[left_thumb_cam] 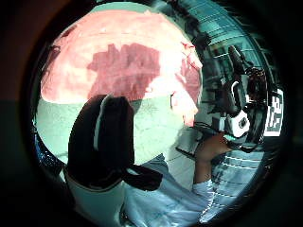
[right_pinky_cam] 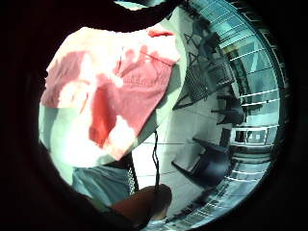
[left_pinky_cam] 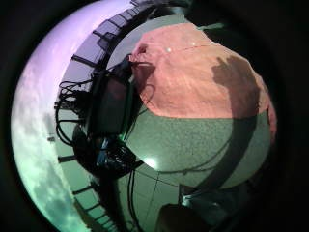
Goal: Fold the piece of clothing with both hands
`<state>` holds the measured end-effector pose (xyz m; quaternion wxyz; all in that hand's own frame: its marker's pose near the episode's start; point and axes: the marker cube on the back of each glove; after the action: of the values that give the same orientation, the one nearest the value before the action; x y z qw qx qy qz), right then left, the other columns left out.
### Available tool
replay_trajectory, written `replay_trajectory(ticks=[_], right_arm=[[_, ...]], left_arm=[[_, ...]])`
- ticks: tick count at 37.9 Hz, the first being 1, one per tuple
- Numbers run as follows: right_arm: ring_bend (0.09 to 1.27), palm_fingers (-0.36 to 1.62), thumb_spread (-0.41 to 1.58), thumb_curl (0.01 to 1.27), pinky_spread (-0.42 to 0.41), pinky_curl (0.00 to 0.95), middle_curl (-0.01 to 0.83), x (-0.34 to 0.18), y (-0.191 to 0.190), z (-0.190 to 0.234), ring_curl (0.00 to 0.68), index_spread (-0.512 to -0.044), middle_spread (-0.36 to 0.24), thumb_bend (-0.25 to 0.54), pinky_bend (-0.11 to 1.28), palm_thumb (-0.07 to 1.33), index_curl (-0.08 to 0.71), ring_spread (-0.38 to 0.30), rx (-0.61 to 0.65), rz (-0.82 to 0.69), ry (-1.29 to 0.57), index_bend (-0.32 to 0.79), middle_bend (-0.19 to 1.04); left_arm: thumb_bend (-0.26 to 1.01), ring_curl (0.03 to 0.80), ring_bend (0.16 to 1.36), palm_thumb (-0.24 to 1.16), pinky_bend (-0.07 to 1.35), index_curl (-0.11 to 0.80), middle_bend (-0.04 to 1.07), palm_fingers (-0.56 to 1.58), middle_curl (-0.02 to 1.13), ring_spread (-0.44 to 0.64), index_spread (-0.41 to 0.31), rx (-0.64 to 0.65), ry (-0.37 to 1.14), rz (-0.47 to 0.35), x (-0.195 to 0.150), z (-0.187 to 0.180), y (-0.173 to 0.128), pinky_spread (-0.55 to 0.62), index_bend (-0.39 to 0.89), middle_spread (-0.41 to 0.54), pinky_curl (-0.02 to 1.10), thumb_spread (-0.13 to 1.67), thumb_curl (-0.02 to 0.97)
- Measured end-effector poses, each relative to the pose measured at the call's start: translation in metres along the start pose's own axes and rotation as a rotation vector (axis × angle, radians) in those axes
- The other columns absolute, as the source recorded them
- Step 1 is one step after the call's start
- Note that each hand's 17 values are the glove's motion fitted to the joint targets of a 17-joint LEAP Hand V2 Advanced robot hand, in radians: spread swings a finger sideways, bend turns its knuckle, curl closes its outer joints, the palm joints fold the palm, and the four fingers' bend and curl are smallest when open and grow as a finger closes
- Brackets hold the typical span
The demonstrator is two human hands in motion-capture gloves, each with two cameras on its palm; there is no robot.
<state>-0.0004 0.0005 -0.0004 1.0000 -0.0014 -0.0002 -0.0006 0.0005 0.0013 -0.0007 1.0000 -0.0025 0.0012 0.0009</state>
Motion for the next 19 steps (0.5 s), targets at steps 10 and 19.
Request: replay_trajectory(ticks=[10,19], right_arm=[[0.20,0.16,0.92,0.08,0.242,0.173,0.110,0.0032,-0.0006,-0.0012,0.079,-0.349,-0.030,0.122,0.39,0.25,0.172,0.130,0.003,0.020,0.014,0.21,0.17],[0.20,0.14,1.11,0.12,0.275,0.219,0.157,-0.0006,0.0056,-0.0069,0.114,-0.394,-0.034,0.089,0.40,0.26,0.234,0.155,-0.008,0.000,0.015,0.19,0.17]], left_arm=[[0.12,0.185,0.51,0.21,0.36,0.105,0.23,0.34,0.18,0.24,-0.047,0.002,0.001,0.005,0.0014,-0.0035,0.0015,0.33,0.13,0.032,0.18,0.95,0.101],[0.08,0.215,0.53,0.22,0.36,0.154,0.23,0.31,0.24,0.28,-0.053,0.012,-0.007,0.001,0.0019,-0.0056,0.0034,0.38,0.13,0.045,0.23,1.13,0.149]])
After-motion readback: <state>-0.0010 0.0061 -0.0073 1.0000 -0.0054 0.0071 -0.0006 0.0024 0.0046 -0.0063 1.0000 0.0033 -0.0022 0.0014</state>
